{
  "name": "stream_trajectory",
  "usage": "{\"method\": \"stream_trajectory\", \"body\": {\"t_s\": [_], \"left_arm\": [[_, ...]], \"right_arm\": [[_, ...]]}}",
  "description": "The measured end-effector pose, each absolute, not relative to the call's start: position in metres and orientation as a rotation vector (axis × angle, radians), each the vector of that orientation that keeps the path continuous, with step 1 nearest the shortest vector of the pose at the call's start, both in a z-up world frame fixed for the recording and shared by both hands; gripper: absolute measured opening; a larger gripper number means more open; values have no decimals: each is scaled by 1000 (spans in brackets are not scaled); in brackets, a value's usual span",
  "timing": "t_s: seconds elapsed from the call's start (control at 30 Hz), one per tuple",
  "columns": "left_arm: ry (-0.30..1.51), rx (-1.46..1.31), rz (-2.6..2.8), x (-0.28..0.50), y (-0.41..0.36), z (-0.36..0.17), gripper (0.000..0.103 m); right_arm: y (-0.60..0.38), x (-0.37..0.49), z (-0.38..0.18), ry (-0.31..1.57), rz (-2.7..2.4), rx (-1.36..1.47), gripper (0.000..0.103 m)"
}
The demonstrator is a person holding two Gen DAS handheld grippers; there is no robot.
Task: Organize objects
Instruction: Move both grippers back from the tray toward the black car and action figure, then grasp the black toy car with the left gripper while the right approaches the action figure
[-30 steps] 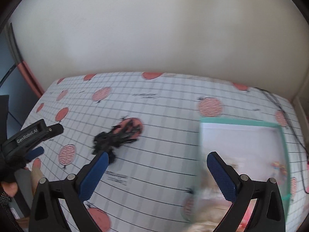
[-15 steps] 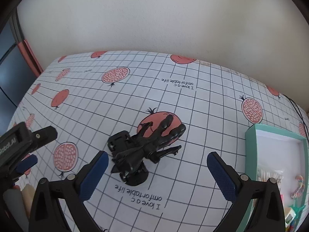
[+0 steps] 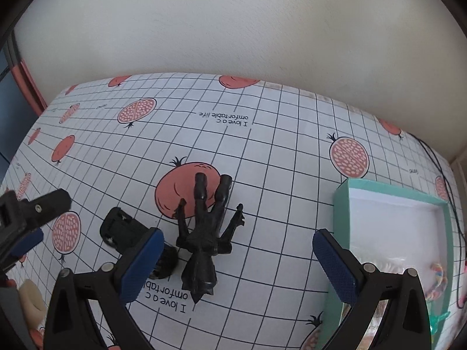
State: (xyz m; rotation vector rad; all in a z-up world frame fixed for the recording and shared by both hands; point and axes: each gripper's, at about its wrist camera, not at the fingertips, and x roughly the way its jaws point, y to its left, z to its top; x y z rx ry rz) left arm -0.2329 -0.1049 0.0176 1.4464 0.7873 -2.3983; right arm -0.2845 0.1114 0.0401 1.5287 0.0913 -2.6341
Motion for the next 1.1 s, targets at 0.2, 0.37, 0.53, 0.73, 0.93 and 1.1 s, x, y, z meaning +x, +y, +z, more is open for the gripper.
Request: {"method": "stream_trajectory", "body": {"t_s": [0.2, 0.37, 0.53, 0.73, 0.93, 1.1], "left_arm": [[859, 1517, -2434, -240, -90, 8, 103], [856, 1524, -2431, -244, -87, 4, 103], [866, 1510, -2459, -248, -80, 2, 103], [752, 1521, -2484, -255, -65, -4, 103], [660, 1482, -2495, -257, -56, -6, 103], [614, 1480, -2493, -258, -50, -6, 90]], "right_arm": [[104, -285, 35, 77, -2590, 1515, 103], [101, -284, 30, 111, -2596, 1515, 103], [107, -285, 26, 106, -2591, 1531, 103], [108, -283, 21, 136, -2574, 1529, 103], [107, -280, 19, 142, -2562, 1528, 103], [103, -280, 20, 150, -2561, 1516, 96]]}}
